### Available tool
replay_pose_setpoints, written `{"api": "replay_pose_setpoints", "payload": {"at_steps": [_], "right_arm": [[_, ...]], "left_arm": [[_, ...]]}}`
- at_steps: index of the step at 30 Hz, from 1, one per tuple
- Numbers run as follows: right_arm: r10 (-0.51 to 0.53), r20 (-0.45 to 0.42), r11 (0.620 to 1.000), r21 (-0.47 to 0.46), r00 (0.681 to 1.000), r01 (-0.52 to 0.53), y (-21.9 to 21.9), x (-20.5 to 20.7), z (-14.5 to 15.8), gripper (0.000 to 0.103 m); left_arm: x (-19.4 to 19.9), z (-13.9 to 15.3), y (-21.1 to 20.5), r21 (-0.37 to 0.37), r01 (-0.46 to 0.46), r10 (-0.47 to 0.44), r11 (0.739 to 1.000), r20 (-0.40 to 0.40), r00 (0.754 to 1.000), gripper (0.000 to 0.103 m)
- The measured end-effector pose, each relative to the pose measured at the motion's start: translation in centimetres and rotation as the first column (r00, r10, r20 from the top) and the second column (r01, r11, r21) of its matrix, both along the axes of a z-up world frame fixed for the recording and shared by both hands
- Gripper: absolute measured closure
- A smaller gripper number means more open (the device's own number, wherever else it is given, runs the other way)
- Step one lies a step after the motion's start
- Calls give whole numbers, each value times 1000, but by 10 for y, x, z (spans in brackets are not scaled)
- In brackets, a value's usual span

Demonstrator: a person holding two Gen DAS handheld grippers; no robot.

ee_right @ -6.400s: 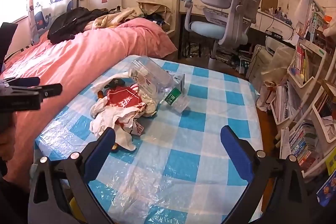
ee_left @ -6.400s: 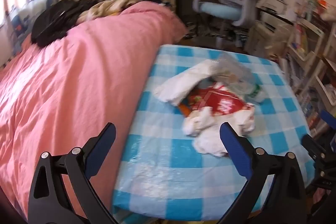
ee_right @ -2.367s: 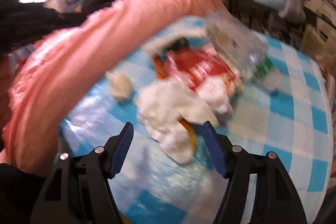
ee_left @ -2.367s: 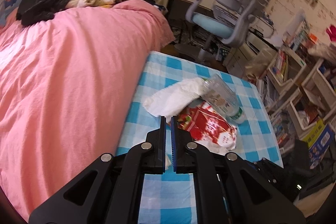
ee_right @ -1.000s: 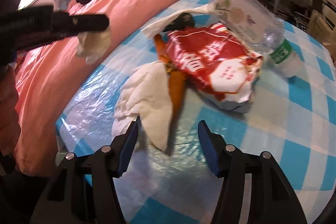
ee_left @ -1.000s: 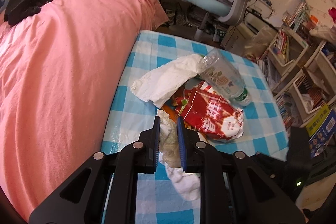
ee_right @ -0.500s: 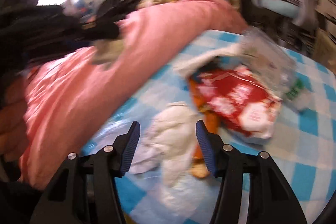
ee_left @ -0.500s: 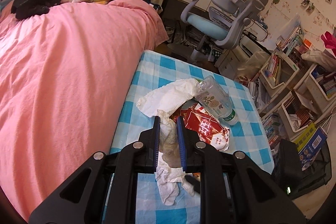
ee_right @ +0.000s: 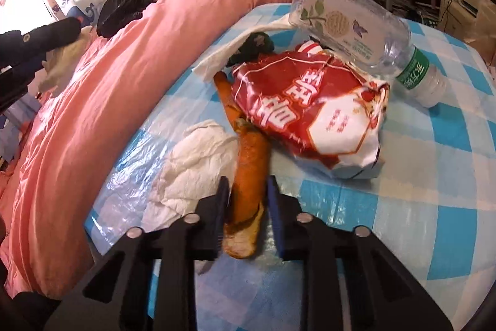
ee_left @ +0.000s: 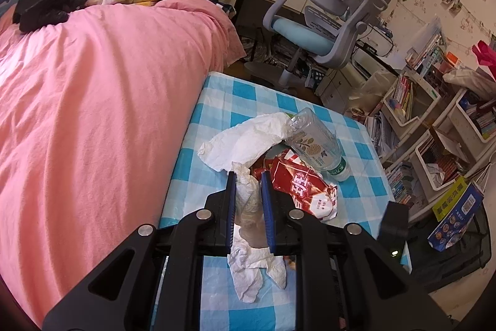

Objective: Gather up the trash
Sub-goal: 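Grasp the orange food scrap with the right tool and lift it, then drop the scrap into the yellow bucket while the left tool carries the tissue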

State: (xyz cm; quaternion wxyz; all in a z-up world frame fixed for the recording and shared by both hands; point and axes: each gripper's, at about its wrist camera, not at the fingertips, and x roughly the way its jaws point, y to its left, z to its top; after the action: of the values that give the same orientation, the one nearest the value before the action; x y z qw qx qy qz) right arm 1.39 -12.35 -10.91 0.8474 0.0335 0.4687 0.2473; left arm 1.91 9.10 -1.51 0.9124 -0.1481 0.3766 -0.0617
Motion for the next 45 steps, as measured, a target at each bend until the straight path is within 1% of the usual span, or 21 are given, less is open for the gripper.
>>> {"api": "replay_pose_setpoints", "payload": {"at_steps": [6, 10, 15, 22, 27, 32, 35, 39, 45], "right_arm": [[26, 27, 997, 74, 999, -28, -25, -19, 18, 83], [39, 51, 991, 128, 998, -45, -40, -24, 29, 84], [46, 48, 984, 173, 998, -53, -55, -24, 31, 83], [106, 51, 977, 180, 993, -114, -56, -28, 32, 83], [159, 53, 968, 186, 986, -166, -50, -34, 34, 83], [217, 42, 961, 168, 975, -221, -42, -44, 33, 83], [250, 35, 955, 156, 968, -253, -37, -57, 33, 84], [275, 24, 949, 154, 961, -275, -35, -84, 31, 83], [304, -11, 946, 122, 953, -300, -26, -127, 18, 83]], "left_arm": [[-1, 1, -11, 27, 30, -31, 999, 6, 1000, 88], [-3, 1, -19, 61, 48, -48, 997, 9, 999, 88], [-3, 0, -28, 108, 57, -58, 993, 8, 998, 88], [0, -3, -36, 160, 66, -67, 985, 3, 998, 88], [1, -3, -39, 175, 64, -66, 983, 2, 998, 88], [-1, -3, -40, 188, 68, -71, 980, 7, 997, 88], [-6, -3, -40, 187, 66, -70, 980, 12, 997, 88], [-21, -4, -43, 186, 72, -76, 980, 15, 997, 88], [-57, -13, -50, 169, 91, -92, 981, 1, 996, 88]]}}
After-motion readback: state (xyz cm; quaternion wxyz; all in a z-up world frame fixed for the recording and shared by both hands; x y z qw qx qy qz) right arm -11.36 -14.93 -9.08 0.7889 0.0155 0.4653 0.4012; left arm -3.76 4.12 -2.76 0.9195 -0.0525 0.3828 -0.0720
